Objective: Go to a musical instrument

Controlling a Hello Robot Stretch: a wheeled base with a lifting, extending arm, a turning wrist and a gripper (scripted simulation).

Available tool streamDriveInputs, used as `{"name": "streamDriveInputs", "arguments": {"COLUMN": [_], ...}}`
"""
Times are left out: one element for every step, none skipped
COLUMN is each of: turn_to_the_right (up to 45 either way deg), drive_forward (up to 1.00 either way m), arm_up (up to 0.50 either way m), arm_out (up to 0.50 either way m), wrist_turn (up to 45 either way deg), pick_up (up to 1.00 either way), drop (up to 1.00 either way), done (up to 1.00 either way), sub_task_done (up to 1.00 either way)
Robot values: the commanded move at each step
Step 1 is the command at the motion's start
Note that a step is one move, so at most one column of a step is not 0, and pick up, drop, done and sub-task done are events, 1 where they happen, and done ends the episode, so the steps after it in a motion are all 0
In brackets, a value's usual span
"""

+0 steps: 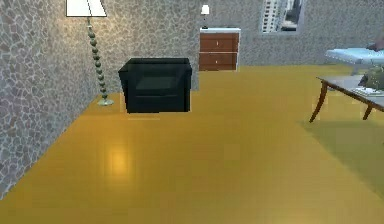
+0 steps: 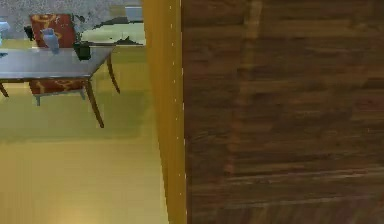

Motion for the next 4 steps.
{"name": "streamDriveInputs", "arguments": {"turn_to_the_right": [42.0, 0.0, 6.0, 0.0], "drive_forward": [0.00, 0.45, 0.00, 1.00], "arm_up": [0.00, 0.00, 0.00, 0.00], "arm_out": [0.00, 0.00, 0.00, 0.00], "wrist_turn": [0.0, 0.0, 0.0, 0.0], "pick_up": [0.00, 0.00, 0.00, 0.00], "drop": [0.00, 0.00, 0.00, 0.00], "done": [0.00, 0.00, 0.00, 0.00], "sub_task_done": [0.00, 0.00, 0.00, 0.00]}}
